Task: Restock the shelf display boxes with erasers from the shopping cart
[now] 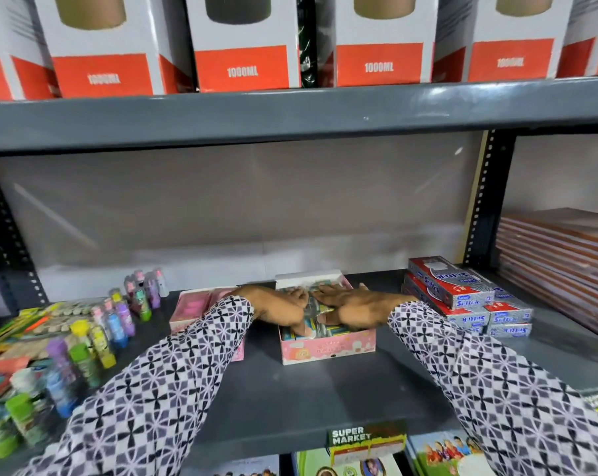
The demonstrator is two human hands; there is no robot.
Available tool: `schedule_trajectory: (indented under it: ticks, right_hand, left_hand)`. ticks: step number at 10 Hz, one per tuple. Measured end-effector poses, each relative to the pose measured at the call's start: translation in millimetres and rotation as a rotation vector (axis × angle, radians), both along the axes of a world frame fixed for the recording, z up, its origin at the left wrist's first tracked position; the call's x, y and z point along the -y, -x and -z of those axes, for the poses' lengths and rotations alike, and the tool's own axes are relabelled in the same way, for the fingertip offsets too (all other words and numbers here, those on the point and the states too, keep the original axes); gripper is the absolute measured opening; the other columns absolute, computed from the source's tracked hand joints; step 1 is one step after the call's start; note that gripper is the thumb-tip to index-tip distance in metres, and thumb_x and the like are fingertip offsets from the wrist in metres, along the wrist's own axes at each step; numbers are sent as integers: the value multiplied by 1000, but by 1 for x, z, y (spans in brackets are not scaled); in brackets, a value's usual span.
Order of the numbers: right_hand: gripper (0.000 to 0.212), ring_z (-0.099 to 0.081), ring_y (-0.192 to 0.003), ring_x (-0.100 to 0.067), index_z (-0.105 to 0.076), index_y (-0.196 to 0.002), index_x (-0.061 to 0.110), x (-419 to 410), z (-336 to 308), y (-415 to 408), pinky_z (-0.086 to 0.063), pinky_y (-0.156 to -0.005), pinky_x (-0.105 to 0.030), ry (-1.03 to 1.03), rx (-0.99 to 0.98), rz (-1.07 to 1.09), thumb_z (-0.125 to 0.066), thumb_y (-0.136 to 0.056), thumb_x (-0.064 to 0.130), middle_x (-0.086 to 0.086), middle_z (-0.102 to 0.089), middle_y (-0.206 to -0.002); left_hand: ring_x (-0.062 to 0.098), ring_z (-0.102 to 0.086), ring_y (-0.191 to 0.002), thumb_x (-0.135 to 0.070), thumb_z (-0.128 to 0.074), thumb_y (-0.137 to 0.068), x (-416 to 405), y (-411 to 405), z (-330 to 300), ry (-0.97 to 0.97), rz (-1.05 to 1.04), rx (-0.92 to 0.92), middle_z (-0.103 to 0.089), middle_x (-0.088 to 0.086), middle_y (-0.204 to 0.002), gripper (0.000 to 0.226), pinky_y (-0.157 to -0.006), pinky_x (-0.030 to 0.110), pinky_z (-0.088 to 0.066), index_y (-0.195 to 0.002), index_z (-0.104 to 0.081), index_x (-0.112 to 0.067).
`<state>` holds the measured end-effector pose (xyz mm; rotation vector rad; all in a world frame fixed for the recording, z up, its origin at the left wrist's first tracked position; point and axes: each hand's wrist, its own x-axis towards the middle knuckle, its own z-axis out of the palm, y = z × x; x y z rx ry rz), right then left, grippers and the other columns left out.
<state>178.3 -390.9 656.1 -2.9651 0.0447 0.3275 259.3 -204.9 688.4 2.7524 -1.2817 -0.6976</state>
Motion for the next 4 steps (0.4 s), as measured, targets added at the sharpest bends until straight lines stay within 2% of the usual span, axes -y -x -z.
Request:
schedule_trajectory:
  ticks: [1,2,3,4]
  right_hand:
    - [76,2,-162,-26,-9,-165,31,-16,-12,24,6,-124,-68,-5,167,81,-37,-103,64,1,-3,-176]
    - [80,4,-161,-30,-5,-165,25,-37,-12,49,1,-125,-69,100,444,156,-37,-102,63,-5,0,-175]
    - [93,20,-158,-33,9,-164,28,-76,-5,87,8,-122,-70,257,692,196,-33,-96,75,-5,19,-172]
    - [98,23,-157,-34,13,-163,30,-96,-6,107,9,-121,-72,292,728,183,-32,-92,79,-6,24,-171]
  left_hand:
    - [19,-27,-158,-23,-60,-104,-21,21,1,453,-80,13,-31,-6,-169,66,-117,8,-15,-164,-32,-16]
    - [22,-11,-164,-29,-50,-108,-46,39,6,679,-116,282,-11,0,-177,68,-131,36,-9,-168,-19,-21]
    - [32,13,-163,-50,-33,-107,-99,76,20,713,-139,874,16,11,-176,77,-129,57,5,-168,6,-24]
    - [34,17,-162,-57,-24,-106,-132,98,23,722,-124,975,22,13,-175,79,-128,61,8,-168,9,-22]
